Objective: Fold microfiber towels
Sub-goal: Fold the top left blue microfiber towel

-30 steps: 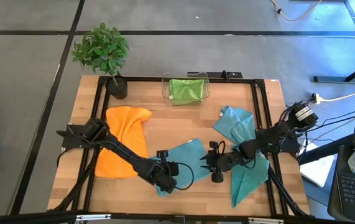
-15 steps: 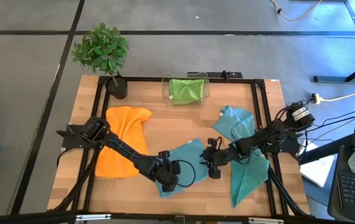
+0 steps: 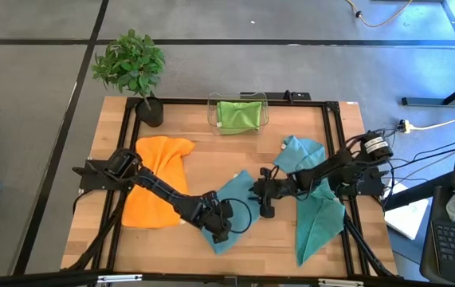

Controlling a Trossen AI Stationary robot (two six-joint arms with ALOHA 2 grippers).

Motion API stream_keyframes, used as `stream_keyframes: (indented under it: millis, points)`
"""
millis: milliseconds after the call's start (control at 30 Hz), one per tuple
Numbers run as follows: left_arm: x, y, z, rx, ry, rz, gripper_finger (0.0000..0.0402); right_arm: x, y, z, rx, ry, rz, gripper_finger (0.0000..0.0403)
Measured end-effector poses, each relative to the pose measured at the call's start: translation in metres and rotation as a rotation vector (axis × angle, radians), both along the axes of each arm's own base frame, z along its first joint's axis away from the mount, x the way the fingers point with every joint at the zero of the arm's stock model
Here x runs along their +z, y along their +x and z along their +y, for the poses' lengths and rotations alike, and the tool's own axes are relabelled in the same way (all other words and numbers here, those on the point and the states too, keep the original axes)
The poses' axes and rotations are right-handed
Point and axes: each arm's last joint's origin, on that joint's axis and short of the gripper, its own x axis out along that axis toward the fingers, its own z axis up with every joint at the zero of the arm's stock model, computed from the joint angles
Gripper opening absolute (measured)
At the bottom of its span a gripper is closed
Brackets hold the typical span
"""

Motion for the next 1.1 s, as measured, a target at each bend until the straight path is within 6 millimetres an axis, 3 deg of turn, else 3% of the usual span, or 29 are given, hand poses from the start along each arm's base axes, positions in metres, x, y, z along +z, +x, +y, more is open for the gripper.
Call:
stream_keyframes:
  millis: [433, 667, 867, 967, 1100]
  points:
    - [0.001, 0.009, 0.013, 0.149, -0.063, -0.055, 0.0002, 0.004, 0.007, -0.034, -0.011, -0.095, -0.031, 0.0157]
    - [0.000, 0.007, 0.017, 0.257, -0.083, -0.059, 0.0003, 0.043, 0.004, -0.034, 0.045, -0.170, -0.040, 0.0157]
    - [-0.002, 0.002, 0.021, 0.371, -0.044, -0.054, 0.0002, 0.079, -0.013, -0.024, 0.064, -0.035, -0.043, 0.0157]
    - [-0.002, 0.002, 0.021, 0.372, -0.043, -0.053, 0.0001, 0.080, -0.025, -0.014, 0.113, 0.084, 0.036, 0.0157]
    - [0.001, 0.003, 0.016, 0.232, -0.006, -0.048, 0.0003, 0.071, -0.033, -0.001, 0.089, 0.134, 0.120, 0.0157]
